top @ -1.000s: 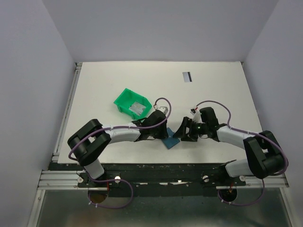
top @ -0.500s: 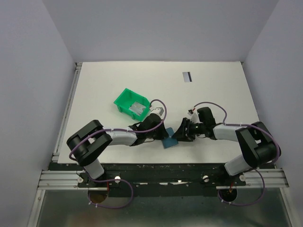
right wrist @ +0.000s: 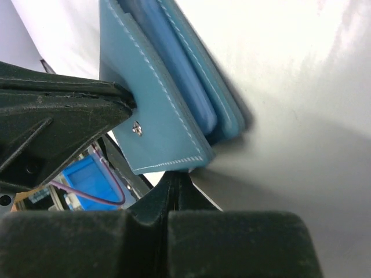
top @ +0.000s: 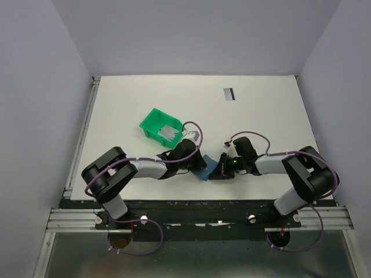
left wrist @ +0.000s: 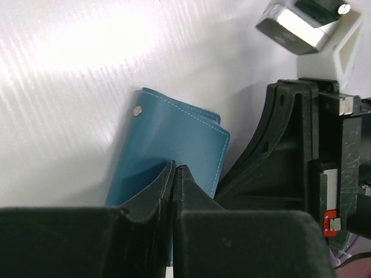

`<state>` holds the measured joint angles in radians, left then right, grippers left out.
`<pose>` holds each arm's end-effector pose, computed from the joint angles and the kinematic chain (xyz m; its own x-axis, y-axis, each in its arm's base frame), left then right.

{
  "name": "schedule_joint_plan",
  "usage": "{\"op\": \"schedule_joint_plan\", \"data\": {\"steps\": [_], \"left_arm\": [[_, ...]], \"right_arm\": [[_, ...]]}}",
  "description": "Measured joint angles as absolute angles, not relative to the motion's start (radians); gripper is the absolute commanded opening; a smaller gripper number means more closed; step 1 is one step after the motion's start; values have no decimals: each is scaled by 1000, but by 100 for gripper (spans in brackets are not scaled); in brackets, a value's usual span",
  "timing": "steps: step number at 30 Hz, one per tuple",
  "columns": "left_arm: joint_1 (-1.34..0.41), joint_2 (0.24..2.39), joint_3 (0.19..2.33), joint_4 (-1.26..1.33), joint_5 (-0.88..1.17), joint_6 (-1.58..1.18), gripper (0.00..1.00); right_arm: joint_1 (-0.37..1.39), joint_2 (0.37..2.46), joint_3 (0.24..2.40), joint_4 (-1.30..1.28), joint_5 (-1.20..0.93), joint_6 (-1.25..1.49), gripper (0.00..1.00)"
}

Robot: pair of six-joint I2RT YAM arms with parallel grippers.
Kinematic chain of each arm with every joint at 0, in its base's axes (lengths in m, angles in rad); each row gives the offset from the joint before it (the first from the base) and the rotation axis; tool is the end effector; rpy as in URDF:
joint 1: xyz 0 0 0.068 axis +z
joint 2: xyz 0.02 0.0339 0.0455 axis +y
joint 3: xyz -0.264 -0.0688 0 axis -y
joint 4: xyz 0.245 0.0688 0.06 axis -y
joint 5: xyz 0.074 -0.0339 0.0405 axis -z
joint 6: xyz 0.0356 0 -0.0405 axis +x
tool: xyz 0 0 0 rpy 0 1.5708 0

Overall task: Put the credit cards into the card holder
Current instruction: Close the card holder at the center of the board.

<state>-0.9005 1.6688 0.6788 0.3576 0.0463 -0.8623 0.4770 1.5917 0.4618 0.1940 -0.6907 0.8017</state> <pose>0.1968 -0.2508 0.1396 -0.8510 -0.1476 -0.5041 0.2456 0.7365 -0.6303 0.2068 0.1324 0.0998 -0.9929 0.1103 -0.0439 0.0344 0.6212 0.7829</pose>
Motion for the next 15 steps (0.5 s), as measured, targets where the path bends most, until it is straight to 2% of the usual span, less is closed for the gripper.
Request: {"op": "schedule_joint_plan", "data": {"steps": [6,9,12,15], "left_arm": [[-904,1554,663,191,43,-852,20],[-898,1490,668,99,37,-834,20],[-889,1473,699,32,35,-806,20],[-882,1481,718,7,35,-788,20]], "right_arm": [[484,1449,413,157,-577,823,1],[484,1349,398,139,-536,829,19],[483,1271,396,113,-500,833,44],[483,1223,401,84,-471,821,57]]}}
